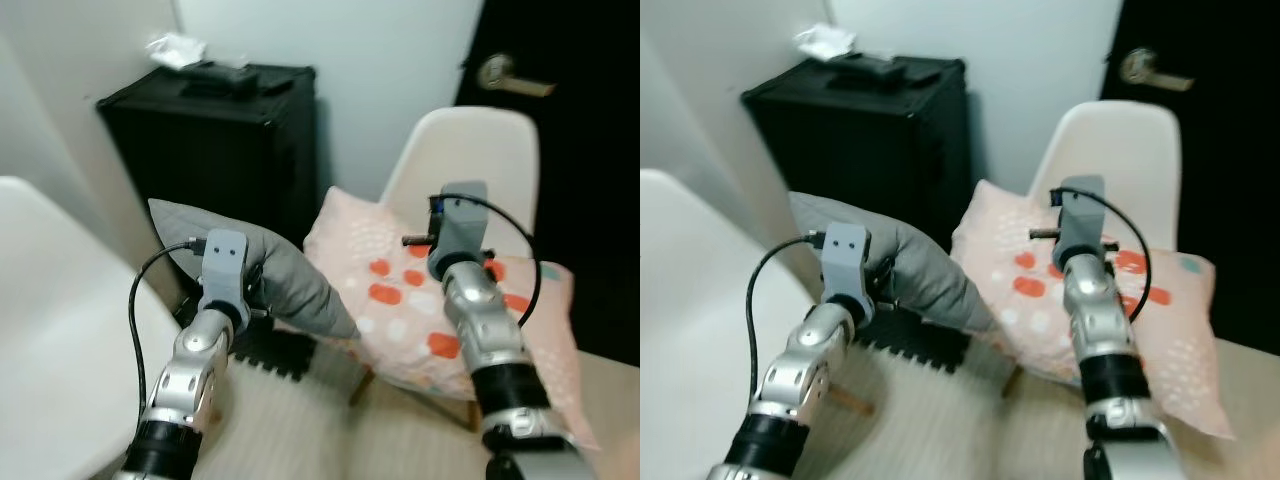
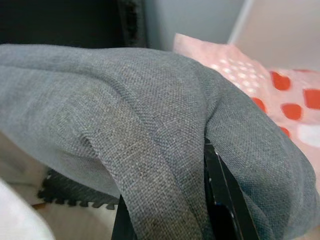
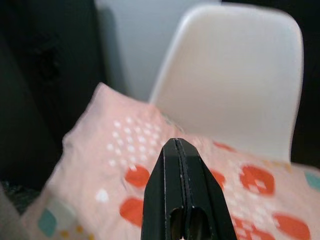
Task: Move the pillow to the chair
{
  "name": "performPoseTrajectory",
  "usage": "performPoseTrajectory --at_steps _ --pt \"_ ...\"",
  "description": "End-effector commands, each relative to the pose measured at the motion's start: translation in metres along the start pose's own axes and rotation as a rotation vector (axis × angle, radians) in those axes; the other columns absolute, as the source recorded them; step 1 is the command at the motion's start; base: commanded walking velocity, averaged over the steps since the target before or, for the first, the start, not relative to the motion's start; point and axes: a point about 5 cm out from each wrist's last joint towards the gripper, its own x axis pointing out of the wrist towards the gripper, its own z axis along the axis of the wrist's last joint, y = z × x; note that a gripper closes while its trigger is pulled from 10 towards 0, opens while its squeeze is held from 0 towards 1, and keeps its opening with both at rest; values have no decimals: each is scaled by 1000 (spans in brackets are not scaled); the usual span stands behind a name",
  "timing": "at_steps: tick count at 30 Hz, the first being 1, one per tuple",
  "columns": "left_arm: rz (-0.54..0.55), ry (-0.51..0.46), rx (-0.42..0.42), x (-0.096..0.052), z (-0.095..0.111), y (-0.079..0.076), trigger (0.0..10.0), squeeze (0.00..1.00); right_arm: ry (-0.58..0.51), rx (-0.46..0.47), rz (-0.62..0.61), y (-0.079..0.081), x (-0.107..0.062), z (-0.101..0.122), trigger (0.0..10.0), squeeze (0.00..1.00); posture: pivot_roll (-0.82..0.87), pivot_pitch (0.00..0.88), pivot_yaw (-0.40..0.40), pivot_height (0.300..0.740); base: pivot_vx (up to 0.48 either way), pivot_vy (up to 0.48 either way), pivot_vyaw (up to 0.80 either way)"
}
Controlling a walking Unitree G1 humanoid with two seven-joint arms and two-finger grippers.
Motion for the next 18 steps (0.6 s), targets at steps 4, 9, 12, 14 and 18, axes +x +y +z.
performPoseTrajectory --at_steps 4,9,12,14,18 --pt "10 -52 19 2 10 3 10000 0 27 10 -6 0 -4 -9 10000 0 30 93 73 740 0 0 -800" --pt "7 -48 -5 1 11 -1 10000 0 34 3 -6 -1 -7 -11 10000 0 23 89 88 740 0 0 -800" --pt "-4 -32 15 1 5 -5 10000 0 47 11 -31 -5 -9 -16 10000 0 27 91 73 740 0 0 -800" --pt "5 -29 5 0 5 -5 10000 0 52 12 -32 -4 -10 -18 10000 0 29 88 76 740 0 0 -800" --pt "-2 -29 10 1 5 -5 10000 0 55 27 -33 0 -12 -19 10000 0 26 103 69 740 0 0 -800"
